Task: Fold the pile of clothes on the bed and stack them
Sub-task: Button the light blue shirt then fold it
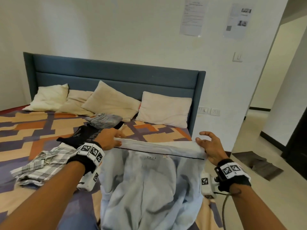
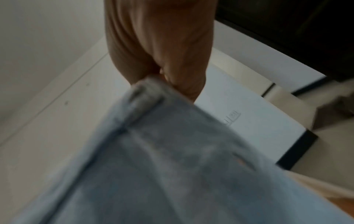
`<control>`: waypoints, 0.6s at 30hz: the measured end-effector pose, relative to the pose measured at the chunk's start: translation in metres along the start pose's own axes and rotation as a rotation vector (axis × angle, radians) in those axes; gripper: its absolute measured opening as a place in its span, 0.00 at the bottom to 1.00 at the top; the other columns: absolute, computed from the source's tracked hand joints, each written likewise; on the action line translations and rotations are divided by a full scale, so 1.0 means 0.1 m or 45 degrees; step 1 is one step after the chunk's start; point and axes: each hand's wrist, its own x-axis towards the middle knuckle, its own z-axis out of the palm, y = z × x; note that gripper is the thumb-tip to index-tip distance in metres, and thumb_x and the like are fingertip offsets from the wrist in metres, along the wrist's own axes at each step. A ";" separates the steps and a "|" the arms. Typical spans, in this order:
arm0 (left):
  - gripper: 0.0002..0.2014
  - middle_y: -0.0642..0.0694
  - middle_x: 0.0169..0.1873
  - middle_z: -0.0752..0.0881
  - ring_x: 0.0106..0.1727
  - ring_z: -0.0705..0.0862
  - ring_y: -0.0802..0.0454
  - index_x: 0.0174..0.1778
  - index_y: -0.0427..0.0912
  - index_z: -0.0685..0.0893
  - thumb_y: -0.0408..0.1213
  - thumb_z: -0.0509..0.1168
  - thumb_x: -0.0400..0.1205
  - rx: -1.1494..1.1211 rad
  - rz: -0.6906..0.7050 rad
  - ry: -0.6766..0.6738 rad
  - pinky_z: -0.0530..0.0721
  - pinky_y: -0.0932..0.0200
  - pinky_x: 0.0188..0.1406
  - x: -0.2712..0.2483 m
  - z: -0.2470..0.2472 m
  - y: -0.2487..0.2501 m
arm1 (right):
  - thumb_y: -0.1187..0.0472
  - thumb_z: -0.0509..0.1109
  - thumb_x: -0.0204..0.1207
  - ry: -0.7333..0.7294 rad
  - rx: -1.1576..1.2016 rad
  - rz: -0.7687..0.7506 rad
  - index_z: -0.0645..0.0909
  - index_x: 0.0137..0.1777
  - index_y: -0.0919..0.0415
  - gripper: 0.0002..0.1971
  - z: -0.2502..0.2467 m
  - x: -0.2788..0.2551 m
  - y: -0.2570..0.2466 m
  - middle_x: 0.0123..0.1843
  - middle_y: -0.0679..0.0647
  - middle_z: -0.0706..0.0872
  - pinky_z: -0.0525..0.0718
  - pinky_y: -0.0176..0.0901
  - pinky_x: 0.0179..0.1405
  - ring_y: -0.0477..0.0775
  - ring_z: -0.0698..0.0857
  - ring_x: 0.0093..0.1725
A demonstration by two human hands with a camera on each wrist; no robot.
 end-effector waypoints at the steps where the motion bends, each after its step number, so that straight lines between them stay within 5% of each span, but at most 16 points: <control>1: 0.13 0.44 0.59 0.87 0.64 0.82 0.43 0.61 0.47 0.87 0.38 0.71 0.81 0.101 -0.046 0.005 0.77 0.51 0.61 -0.01 0.05 -0.01 | 0.70 0.75 0.76 0.000 -0.072 -0.007 0.79 0.57 0.65 0.12 0.05 -0.02 0.02 0.38 0.62 0.86 0.83 0.40 0.29 0.51 0.85 0.32; 3: 0.09 0.46 0.57 0.87 0.66 0.79 0.41 0.57 0.53 0.88 0.44 0.68 0.83 0.278 -0.115 0.052 0.72 0.46 0.63 -0.05 0.13 -0.01 | 0.74 0.73 0.76 -0.021 -0.158 -0.061 0.79 0.56 0.66 0.11 0.12 -0.03 0.07 0.34 0.58 0.85 0.80 0.34 0.24 0.47 0.85 0.30; 8: 0.08 0.42 0.44 0.89 0.53 0.84 0.39 0.48 0.45 0.89 0.44 0.68 0.82 0.086 -0.120 0.363 0.75 0.50 0.47 -0.12 0.21 -0.12 | 0.67 0.80 0.71 -0.187 -0.410 -0.201 0.90 0.40 0.60 0.02 0.19 -0.05 0.14 0.39 0.56 0.91 0.82 0.46 0.51 0.54 0.87 0.43; 10: 0.08 0.37 0.41 0.90 0.47 0.86 0.37 0.47 0.39 0.90 0.40 0.69 0.81 -0.019 -0.078 0.463 0.79 0.52 0.42 -0.12 0.22 -0.14 | 0.67 0.81 0.69 -0.352 -0.502 -0.211 0.92 0.33 0.54 0.07 0.24 -0.11 0.11 0.42 0.53 0.91 0.81 0.46 0.55 0.51 0.87 0.46; 14: 0.09 0.35 0.41 0.90 0.45 0.86 0.36 0.47 0.36 0.90 0.38 0.67 0.82 -0.027 -0.137 0.582 0.80 0.52 0.40 -0.09 0.23 -0.15 | 0.62 0.84 0.64 -0.665 -0.772 -0.150 0.93 0.37 0.55 0.04 0.33 -0.19 0.09 0.47 0.52 0.88 0.83 0.47 0.51 0.51 0.86 0.49; 18: 0.06 0.39 0.39 0.91 0.44 0.87 0.38 0.45 0.40 0.90 0.37 0.69 0.81 -0.084 0.017 0.662 0.82 0.51 0.41 -0.07 0.24 -0.10 | 0.53 0.82 0.68 -0.910 -1.220 -0.225 0.92 0.45 0.58 0.11 0.46 -0.21 0.28 0.47 0.44 0.83 0.75 0.31 0.41 0.40 0.79 0.45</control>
